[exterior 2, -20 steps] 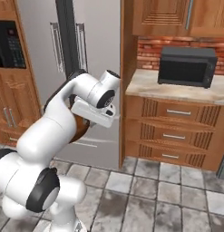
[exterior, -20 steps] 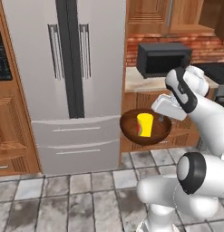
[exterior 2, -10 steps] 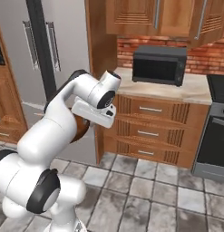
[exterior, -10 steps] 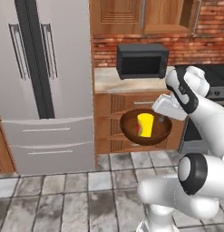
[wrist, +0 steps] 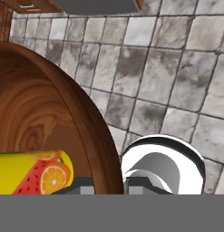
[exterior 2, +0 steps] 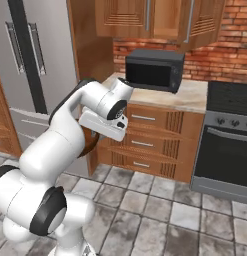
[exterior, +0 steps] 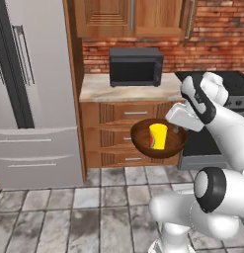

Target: Place the cup inside the bowl on the dining table and move the bowl to any counter.

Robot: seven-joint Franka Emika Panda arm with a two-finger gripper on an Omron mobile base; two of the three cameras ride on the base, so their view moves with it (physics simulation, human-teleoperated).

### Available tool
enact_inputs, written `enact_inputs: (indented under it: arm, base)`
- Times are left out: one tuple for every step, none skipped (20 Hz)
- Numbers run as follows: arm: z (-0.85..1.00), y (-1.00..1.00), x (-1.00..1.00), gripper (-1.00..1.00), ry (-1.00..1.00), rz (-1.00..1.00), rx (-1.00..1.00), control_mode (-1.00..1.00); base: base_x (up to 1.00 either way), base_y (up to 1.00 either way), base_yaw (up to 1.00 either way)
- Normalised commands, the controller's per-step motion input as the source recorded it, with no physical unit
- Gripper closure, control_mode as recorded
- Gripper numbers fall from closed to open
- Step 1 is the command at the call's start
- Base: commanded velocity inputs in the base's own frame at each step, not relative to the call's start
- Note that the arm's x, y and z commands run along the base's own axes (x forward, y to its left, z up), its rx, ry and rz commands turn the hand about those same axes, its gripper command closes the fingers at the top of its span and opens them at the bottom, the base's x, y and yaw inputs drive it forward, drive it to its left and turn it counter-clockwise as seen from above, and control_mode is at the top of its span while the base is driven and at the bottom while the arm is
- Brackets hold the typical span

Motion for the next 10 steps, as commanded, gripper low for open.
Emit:
enact_inputs:
  arm:
    - [0.00, 0.00, 0.00, 1.00, 0.00, 0.00, 0.00, 1.00]
    - [0.00, 0.00, 0.00, 1.00, 0.00, 0.00, 0.00, 1.00]
    - [0.00, 0.00, 0.00, 1.00, 0.00, 0.00, 0.00, 1.00]
    - [0.00, 0.00, 0.00, 1.00, 0.00, 0.00, 0.00, 1.00]
    - [0.00, 0.00, 0.00, 1.00, 0.00, 0.00, 0.00, 1.00]
    - [0.00, 0.00, 0.00, 1.00, 0.00, 0.00, 0.00, 1.00]
    - [0.00, 0.00, 0.00, 1.00, 0.00, 0.00, 0.00, 1.00]
    - [0.00, 0.00, 0.00, 1.00, 0.00, 0.00, 0.00, 1.00]
    - [0.00, 0.00, 0.00, 1.00, 0.00, 0.00, 0.00, 1.00]
    - [0.00, 0.00, 0.00, 1.00, 0.00, 0.00, 0.00, 1.00]
  base:
    - [0.00, -0.67, 0.10]
    - [0.00, -0.67, 0.10]
    - [0.00, -0.67, 0.10]
    - [0.00, -0.69, 0.10]
    - [0.00, -0.70, 0.10]
    - [0.00, -0.72, 0.10]
    - [-0.01, -0.75, 0.09]
    - [0.00, -0.76, 0.09]
    - [0.00, -0.77, 0.09]
    - [0.00, -0.79, 0.09]
